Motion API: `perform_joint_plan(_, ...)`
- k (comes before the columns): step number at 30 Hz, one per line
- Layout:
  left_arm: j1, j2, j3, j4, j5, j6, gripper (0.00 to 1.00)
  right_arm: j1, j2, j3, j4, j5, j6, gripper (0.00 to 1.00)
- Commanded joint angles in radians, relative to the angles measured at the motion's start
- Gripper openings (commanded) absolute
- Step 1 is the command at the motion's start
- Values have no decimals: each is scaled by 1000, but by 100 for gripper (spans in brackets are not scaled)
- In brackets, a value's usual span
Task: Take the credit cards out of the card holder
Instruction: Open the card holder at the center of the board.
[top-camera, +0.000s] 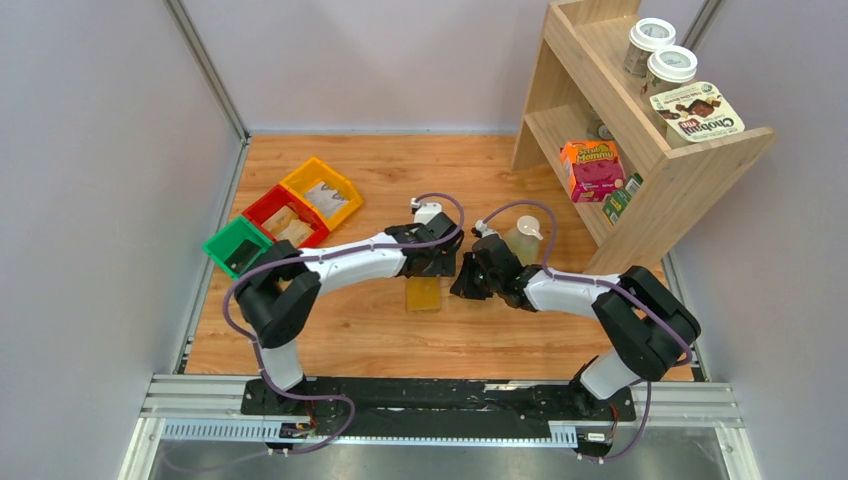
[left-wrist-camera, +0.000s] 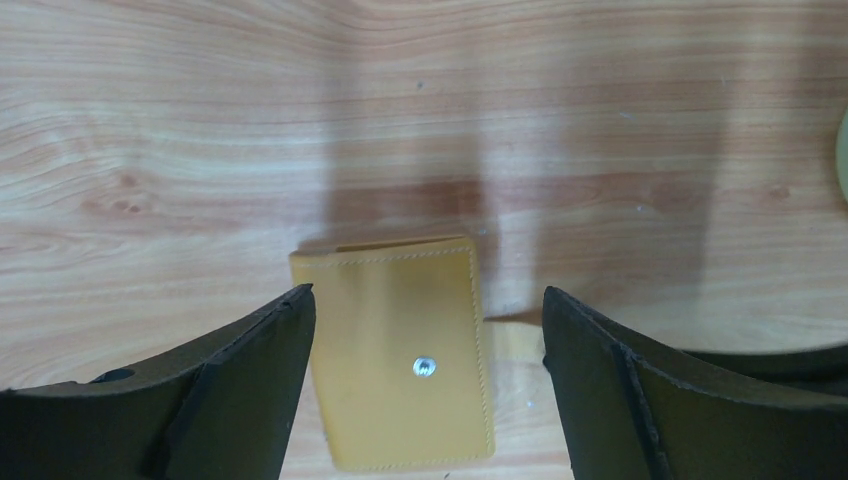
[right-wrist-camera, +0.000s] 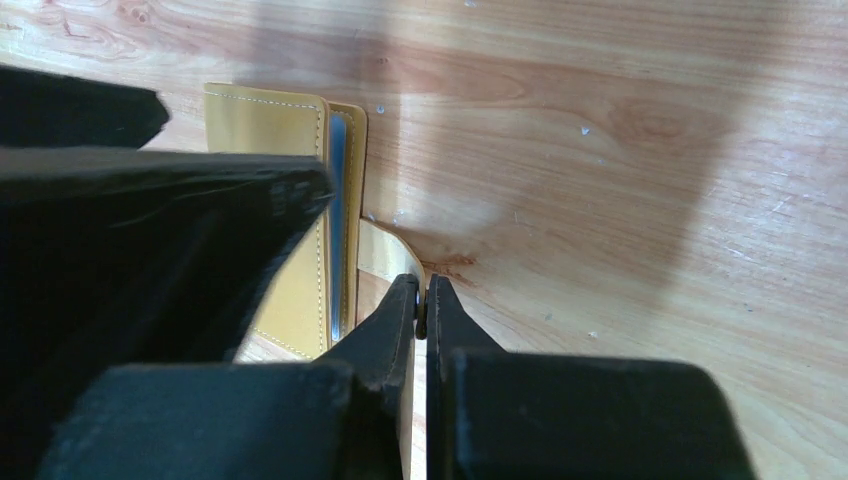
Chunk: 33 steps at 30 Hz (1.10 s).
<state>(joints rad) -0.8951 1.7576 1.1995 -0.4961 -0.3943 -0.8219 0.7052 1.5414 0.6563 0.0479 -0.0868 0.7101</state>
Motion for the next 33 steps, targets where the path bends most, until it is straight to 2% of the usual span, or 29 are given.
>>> perform_joint_plan(1, -22, 91, 97, -68, -58, 27, 90, -4, -23, -1, 21, 24, -14, 0)
perform_joint_plan(9, -42, 146, 106, -144, -112, 24, 88, -4, -26, -6, 23, 25, -14, 0)
perform_joint_plan(14, -44, 79, 71, -147, -158, 30, 72, -6, -27, -6, 24, 27, -11, 0)
perform_joint_plan(16, -44, 63, 68, -162, -175, 32, 68, -7, -26, -7, 23, 28, -11, 0)
perform_joint_plan(19, -44, 34, 63, -180, -195, 33, 67, -9, -27, -11, 24, 28, -9, 0)
perform_joint_plan(24, -42, -17, 26, -173, -201, 32, 57, -13, -29, -14, 26, 30, -6, 0)
perform_joint_plan(26, -44, -30, 9, -173, -193, 23, 56, -15, -29, -15, 26, 28, -5, 0)
perform_joint_plan(33, -42, -145, -104, -147, -169, -16, 50, -16, -44, -23, 26, 41, -3, 0)
